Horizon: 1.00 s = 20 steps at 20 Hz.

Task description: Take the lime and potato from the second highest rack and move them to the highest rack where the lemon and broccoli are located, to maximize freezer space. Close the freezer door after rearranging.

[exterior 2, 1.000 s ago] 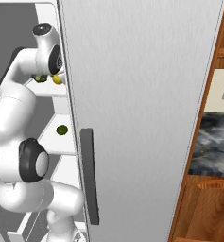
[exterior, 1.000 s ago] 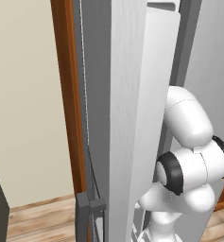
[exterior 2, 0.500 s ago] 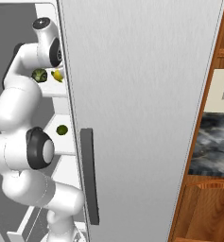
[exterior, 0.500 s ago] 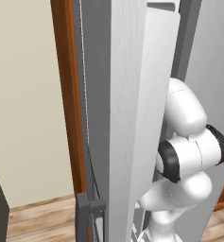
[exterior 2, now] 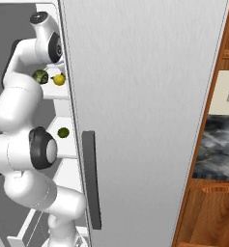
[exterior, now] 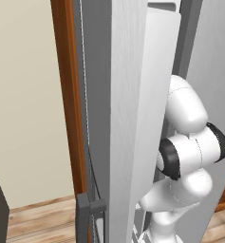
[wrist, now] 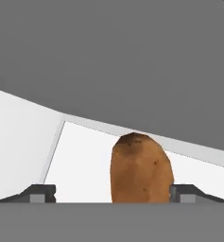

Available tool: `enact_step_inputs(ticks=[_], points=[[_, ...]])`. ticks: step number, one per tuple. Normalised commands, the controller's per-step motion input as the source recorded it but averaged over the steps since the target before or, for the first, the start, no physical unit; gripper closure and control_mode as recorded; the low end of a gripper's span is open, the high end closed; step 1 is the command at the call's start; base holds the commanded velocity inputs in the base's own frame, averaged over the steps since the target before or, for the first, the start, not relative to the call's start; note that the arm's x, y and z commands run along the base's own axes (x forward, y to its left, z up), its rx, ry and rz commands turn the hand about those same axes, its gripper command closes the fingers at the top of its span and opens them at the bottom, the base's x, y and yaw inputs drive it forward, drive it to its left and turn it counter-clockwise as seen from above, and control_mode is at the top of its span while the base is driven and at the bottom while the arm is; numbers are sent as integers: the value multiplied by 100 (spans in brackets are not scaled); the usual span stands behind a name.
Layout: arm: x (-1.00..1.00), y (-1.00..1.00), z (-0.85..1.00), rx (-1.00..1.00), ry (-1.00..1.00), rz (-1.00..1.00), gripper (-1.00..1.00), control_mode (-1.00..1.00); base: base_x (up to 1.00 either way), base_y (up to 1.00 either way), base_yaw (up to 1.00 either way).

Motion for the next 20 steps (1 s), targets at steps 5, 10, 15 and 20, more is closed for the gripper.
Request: enact_step_inputs(ticks=[5,10,15,20], points=[[-43,0,2,0,-8,0,-100,-100,0,0,0],[-73,-8,-3,0,-5,0,-100,-100,0,0,0],[-100,-44,-28,5,-3,0,-100,-100,0,0,0],[-100,-43,-45,12,0,0,-100,-100,0,0,0]])
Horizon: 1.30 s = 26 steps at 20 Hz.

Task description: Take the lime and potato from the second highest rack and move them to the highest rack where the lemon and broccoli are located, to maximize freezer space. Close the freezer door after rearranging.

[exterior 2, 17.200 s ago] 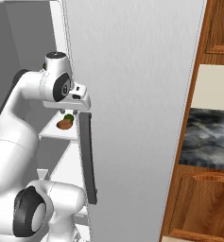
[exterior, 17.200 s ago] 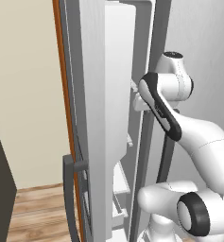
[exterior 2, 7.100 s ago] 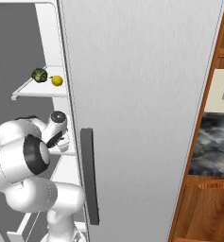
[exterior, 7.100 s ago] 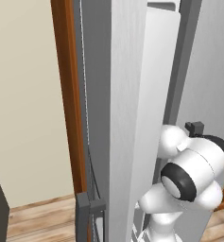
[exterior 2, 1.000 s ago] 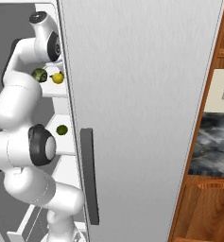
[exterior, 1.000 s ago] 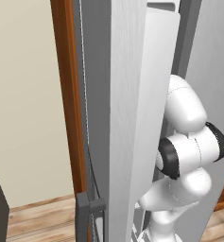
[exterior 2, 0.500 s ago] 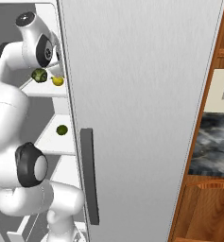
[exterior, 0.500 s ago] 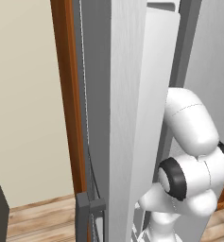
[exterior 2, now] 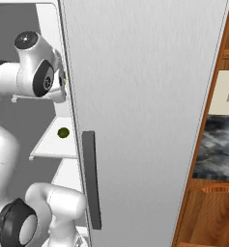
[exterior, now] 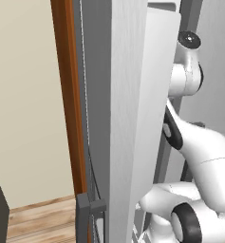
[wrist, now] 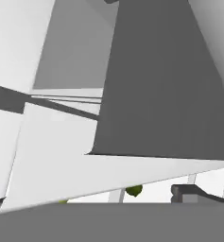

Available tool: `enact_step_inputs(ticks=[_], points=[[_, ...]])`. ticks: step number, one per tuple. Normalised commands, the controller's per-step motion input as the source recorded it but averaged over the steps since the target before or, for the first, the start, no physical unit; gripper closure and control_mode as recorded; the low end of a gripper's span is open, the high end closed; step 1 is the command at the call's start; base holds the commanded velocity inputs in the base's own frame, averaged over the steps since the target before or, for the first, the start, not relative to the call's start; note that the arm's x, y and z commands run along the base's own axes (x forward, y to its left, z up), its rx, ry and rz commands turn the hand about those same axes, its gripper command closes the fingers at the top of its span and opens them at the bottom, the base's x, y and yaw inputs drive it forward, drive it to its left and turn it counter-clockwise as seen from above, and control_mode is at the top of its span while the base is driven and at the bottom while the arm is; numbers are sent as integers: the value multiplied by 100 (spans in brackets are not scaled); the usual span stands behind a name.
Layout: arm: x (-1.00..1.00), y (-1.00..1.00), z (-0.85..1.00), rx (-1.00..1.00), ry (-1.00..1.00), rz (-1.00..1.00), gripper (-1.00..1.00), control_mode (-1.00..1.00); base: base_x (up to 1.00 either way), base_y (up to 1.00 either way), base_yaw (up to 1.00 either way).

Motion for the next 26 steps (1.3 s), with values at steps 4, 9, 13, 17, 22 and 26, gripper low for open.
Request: enact_step_inputs(ticks=[4,9,13,17,22,26], points=[[-100,-13,-70,11,0,3,-100,-100,0,0,0],[-78,0,-90,6,5,9,-100,-100,0,0,0],[-14,0,-90,10,19,13,-100,-100,0,0,0],[25,1,-70,8,26,14,-100,-100,0,0,0],[72,25,-59,3,26,12,-100,-100,0,0,0],[84,44,-36,0,17,9,-100,-100,0,0,0]])
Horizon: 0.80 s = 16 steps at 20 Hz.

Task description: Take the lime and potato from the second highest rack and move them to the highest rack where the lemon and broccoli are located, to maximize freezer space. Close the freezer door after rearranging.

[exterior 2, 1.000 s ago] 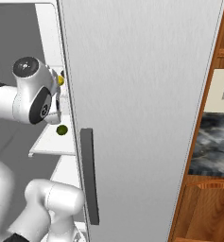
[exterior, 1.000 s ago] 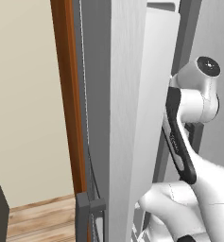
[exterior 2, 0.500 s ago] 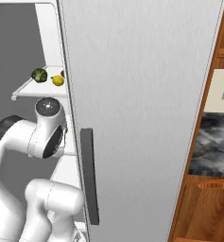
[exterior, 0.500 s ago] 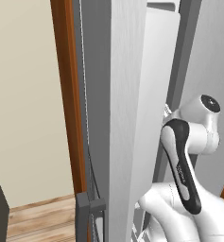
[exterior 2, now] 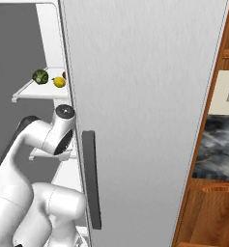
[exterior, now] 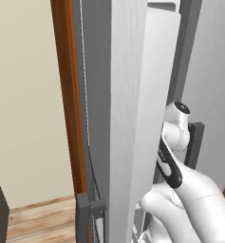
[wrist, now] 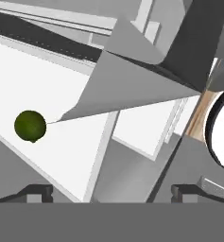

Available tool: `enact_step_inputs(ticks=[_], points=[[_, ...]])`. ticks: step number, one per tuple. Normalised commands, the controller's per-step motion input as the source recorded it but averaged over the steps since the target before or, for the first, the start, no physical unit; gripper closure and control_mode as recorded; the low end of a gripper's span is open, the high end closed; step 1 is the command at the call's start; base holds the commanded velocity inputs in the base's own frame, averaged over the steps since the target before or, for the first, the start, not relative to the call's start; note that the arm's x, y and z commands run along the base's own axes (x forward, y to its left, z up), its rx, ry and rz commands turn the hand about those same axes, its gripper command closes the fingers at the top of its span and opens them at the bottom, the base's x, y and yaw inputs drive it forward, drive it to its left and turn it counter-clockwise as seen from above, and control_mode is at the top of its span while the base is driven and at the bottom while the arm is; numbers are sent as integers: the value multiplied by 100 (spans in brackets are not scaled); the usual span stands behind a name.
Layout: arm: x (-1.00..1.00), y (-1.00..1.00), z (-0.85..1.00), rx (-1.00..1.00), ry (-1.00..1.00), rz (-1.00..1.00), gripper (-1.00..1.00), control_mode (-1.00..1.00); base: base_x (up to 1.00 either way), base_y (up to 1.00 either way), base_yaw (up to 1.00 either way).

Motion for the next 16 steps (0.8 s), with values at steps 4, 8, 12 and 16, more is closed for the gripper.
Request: enact_step_inputs(ticks=[4,8,12,16], points=[[79,41,-21,0,6,4,-100,-100,0,0,0],[64,21,-14,0,0,1,-100,-100,0,0,0],[58,3,-19,0,0,0,-100,-100,0,0,0],[44,3,-27,0,0,1,-100,-100,0,0,0]])
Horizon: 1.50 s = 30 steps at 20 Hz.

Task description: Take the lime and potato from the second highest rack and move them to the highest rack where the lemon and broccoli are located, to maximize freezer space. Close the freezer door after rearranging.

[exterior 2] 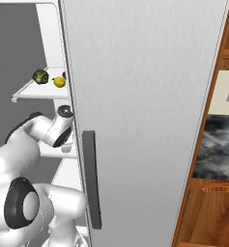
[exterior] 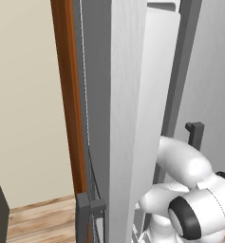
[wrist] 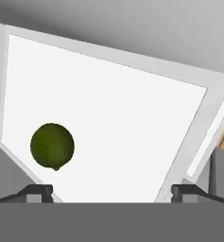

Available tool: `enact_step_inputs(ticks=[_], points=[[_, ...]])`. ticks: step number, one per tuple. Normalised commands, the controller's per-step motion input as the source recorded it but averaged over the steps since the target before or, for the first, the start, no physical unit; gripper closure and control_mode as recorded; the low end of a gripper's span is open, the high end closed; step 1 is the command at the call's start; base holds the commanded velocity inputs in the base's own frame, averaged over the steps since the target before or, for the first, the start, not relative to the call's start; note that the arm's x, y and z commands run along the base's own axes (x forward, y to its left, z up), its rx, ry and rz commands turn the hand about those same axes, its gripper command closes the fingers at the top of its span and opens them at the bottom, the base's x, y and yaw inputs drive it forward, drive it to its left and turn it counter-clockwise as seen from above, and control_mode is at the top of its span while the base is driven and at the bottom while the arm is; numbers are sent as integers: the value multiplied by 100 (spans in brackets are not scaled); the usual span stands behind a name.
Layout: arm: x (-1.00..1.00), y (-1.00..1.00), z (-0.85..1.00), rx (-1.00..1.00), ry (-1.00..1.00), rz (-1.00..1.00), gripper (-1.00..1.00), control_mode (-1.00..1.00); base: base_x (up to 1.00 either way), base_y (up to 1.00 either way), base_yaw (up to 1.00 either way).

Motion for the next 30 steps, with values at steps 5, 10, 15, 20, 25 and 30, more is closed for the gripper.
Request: enact_step_inputs(ticks=[5,10,15,20,25,30], points=[[30,21,-28,0,0,2,-100,-100,0,0,0],[38,17,-13,0,0,2,-100,-100,0,0,0],[30,14,-9,0,0,2,-100,-100,0,0,0],[25,11,-1,0,0,2,-100,-100,0,0,0],[37,11,-4,0,0,2,-100,-100,0,0,0],[36,15,-20,0,0,1,-100,-100,0,0,0]])
